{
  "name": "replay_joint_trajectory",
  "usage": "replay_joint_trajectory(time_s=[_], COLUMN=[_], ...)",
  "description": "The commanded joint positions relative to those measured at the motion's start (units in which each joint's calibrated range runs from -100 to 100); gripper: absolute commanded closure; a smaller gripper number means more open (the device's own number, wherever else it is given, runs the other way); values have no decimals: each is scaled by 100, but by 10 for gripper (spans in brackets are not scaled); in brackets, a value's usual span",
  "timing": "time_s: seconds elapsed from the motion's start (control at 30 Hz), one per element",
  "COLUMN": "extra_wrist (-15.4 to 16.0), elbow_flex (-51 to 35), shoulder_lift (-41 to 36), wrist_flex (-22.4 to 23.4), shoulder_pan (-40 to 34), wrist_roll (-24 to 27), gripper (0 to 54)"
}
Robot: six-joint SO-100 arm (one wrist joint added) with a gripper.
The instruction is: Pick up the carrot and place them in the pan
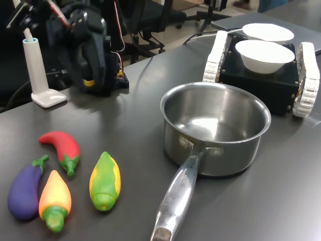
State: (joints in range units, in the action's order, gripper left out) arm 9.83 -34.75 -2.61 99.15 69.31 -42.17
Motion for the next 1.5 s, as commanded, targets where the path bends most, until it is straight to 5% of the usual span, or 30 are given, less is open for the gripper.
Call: replay_joint_trajectory(time_s=[0.0, 0.57, 0.73, 1.07, 1.47], extra_wrist=[152, 160, -83, -470, -747], elbow_flex=[-609, -2081, -2599, -2772, -2154], shoulder_lift=[240, 2222, 2813, 3462, 3892], wrist_flex=[51, 42, 42, -145, -1237], shoulder_pan=[500, 1418, 1361, 1051, 936], wrist_roll=[-454, -1626, -1695, -1651, -1524], gripper=[340, 213, 154, 148, 153])
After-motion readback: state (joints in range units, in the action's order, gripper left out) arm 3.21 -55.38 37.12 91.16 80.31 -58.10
